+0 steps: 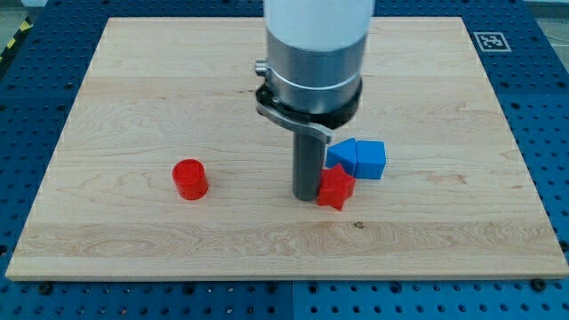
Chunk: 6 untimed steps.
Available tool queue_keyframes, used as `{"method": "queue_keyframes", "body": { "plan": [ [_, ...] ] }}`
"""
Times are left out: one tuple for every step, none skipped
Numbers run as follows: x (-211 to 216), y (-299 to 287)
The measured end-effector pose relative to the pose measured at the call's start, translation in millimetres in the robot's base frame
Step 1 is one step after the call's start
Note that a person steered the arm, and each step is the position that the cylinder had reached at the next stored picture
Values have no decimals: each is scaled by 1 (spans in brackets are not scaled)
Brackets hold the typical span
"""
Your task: Move the red circle left to the blue triangle
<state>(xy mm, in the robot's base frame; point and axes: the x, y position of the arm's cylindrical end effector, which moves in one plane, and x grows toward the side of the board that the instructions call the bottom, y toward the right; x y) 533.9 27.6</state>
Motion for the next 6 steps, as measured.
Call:
{"method": "queue_keyframes", "body": {
  "plan": [
    [10,17],
    [13,31],
    [8,25],
    [-14,-22],
    [-38,-79],
    [-58,-130]
  ]
}}
